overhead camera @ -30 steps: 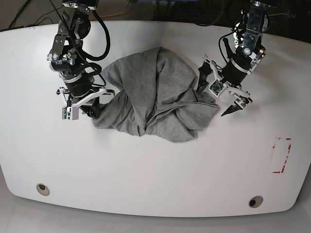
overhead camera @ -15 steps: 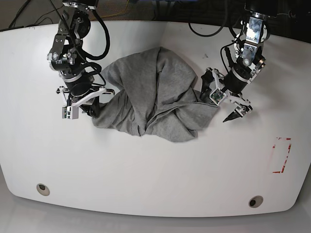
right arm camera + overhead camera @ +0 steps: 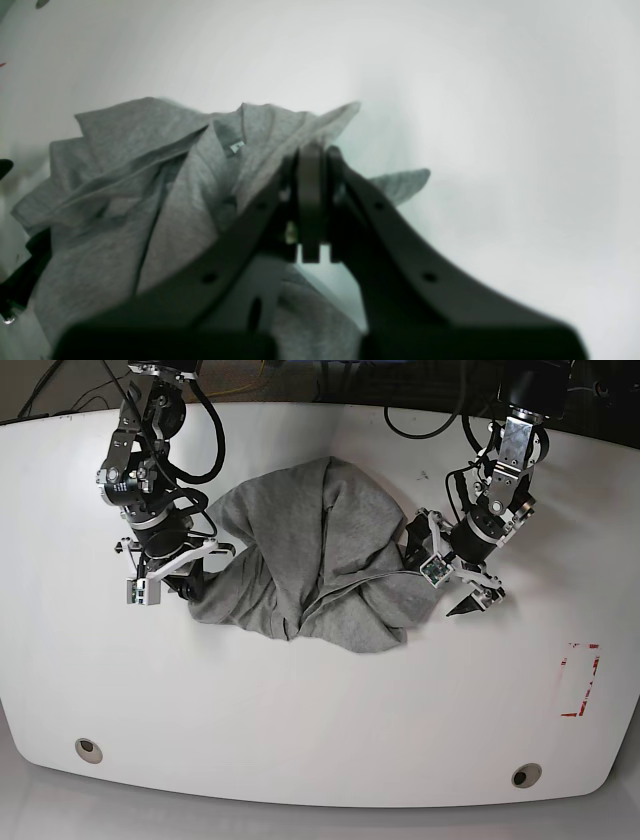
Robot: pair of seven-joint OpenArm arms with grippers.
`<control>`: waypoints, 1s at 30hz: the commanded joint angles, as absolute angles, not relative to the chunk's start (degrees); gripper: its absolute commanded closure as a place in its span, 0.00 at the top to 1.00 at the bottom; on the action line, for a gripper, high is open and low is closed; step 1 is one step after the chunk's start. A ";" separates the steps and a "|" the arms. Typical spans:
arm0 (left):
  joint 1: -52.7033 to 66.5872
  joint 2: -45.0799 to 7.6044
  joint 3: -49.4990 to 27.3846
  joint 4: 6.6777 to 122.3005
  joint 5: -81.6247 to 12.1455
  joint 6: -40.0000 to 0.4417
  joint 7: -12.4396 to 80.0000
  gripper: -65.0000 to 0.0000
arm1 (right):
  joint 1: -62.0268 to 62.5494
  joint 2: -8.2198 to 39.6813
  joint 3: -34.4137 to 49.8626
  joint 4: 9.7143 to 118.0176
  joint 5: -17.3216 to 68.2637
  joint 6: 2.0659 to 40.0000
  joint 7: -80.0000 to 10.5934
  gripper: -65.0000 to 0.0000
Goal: Layout the t-shirt on the table in an organized manner, then fold the t-shirt properly
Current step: 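Lower the left gripper onto the opposite t-shirt edge and grasp, then pull both grippers apart and toward the table edge, stretching the shirt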
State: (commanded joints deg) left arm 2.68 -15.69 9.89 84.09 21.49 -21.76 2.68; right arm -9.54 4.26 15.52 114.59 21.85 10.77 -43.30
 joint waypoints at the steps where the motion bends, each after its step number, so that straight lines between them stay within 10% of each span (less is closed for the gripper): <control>1: 2.24 -15.25 9.89 84.09 21.49 -21.67 2.68 0.92 | -9.54 4.26 15.52 114.59 21.85 10.77 -43.30 0.00; 14: 1.19 -13.85 9.80 83.91 21.58 -21.58 2.86 0.23 | -9.27 4.35 15.52 114.51 21.76 10.77 -43.30 0.00; 30: 1.19 -13.85 8.57 84.44 21.41 -21.58 2.59 0.04 | -9.10 4.44 15.60 113.89 21.76 10.77 -43.30 0.00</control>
State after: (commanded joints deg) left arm 1.19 -13.85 8.57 84.44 21.41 -21.58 2.59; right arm -9.10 4.44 15.60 113.89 21.76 10.77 -43.30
